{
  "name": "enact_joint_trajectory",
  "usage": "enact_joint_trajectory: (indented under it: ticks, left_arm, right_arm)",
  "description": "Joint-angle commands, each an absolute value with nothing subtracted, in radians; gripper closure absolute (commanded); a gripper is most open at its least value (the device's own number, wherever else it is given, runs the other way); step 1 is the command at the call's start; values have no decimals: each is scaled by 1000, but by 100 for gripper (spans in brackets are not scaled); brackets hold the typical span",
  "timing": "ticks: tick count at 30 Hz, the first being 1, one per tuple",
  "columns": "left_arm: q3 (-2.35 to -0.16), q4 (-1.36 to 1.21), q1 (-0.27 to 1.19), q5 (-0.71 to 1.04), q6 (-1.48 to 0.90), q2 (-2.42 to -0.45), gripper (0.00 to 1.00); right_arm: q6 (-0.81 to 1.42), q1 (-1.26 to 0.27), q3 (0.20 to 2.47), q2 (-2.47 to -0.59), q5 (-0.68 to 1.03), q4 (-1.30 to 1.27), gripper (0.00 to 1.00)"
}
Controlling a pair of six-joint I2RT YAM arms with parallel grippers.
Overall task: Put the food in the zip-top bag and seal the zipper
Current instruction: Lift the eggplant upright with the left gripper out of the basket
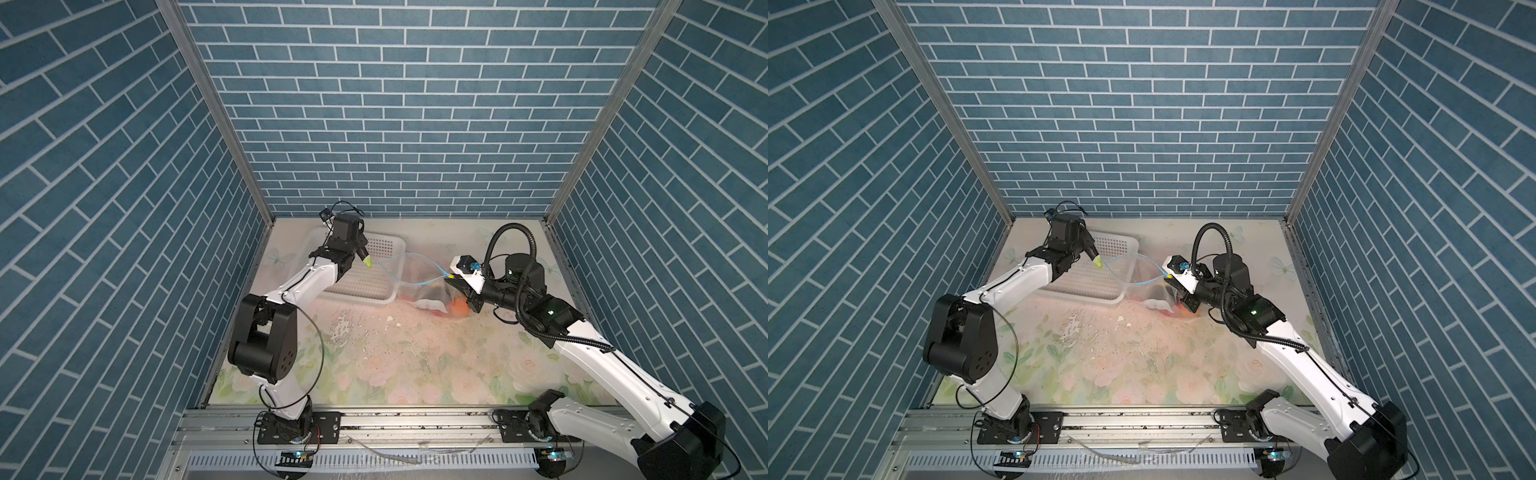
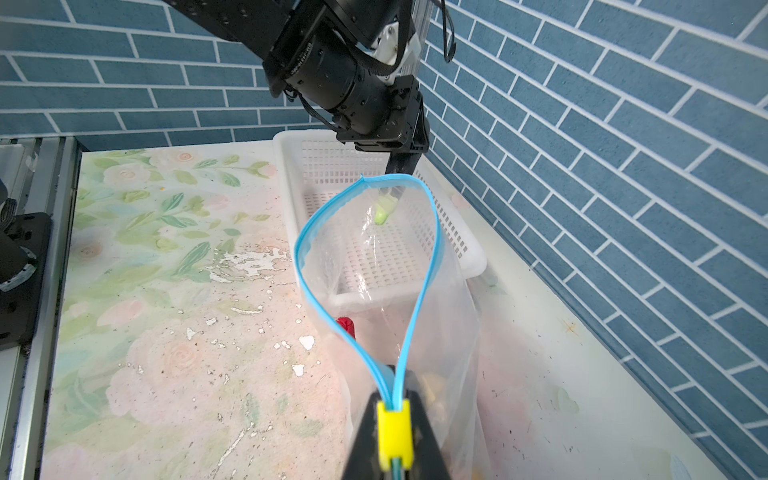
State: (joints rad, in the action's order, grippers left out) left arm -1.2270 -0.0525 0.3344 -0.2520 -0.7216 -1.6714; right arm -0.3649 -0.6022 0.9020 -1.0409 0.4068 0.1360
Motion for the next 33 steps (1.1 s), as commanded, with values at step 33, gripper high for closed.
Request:
enact_joint_trajectory:
  ticks: [33]
  left_arm:
    - [-720, -1233, 402, 396, -421, -1338, 68]
  right_arm:
    - [-374, -606, 837, -1006, 377, 75, 100]
